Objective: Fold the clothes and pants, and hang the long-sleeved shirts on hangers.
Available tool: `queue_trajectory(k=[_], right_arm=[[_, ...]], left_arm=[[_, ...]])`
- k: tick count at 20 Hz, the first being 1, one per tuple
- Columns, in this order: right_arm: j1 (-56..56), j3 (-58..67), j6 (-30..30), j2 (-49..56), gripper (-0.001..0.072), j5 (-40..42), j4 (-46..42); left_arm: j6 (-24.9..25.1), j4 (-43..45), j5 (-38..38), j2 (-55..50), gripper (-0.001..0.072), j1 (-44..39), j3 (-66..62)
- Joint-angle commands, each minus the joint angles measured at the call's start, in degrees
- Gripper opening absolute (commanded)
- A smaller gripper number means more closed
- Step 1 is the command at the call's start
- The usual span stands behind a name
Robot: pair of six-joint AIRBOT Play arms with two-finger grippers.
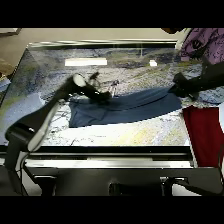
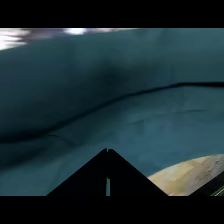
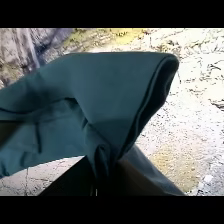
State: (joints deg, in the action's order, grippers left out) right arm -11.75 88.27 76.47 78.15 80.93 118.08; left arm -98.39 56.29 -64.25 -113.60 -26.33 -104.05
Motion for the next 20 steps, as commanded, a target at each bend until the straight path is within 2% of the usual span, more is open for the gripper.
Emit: queue_trajectory(k=[1,5,10,12,15,18,20], right_arm=[[0.0,3.5,-5.1,-4.4,0.0029,3.5,-3.2],[0.0,4.4,-9.3,-8.1,0.0029,5.5,-5.5],[0.0,4.4,-11.7,-11.3,0.0029,11.4,-8.1],[0.0,4.4,-13.3,-12.4,0.0029,12.9,-9.6],[0.0,4.4,-14.4,-13.5,0.0029,14.0,-11.8],[0.0,4.4,-14.7,-13.5,0.0029,13.2,-14.8],[0.1,4.3,-17.1,-13.2,0.0029,11.1,-15.3]], left_arm=[[-4.8,-3.5,12.8,-2.1,0.0019,-10.0,-0.1],[-4.7,-13.6,25.0,-4.9,0.0019,-15.8,-0.1],[-4.5,-26.7,29.9,-9.2,0.0019,-18.6,-0.1],[-3.1,-28.9,29.9,-10.0,0.0019,-19.8,-0.1],[4.0,-34.4,29.1,-10.0,0.0020,-20.9,-0.1],[4.6,-34.1,21.7,-8.8,0.0017,-18.4,0.0],[4.3,-28.6,15.7,-6.6,0.0016,-14.6,0.0]])
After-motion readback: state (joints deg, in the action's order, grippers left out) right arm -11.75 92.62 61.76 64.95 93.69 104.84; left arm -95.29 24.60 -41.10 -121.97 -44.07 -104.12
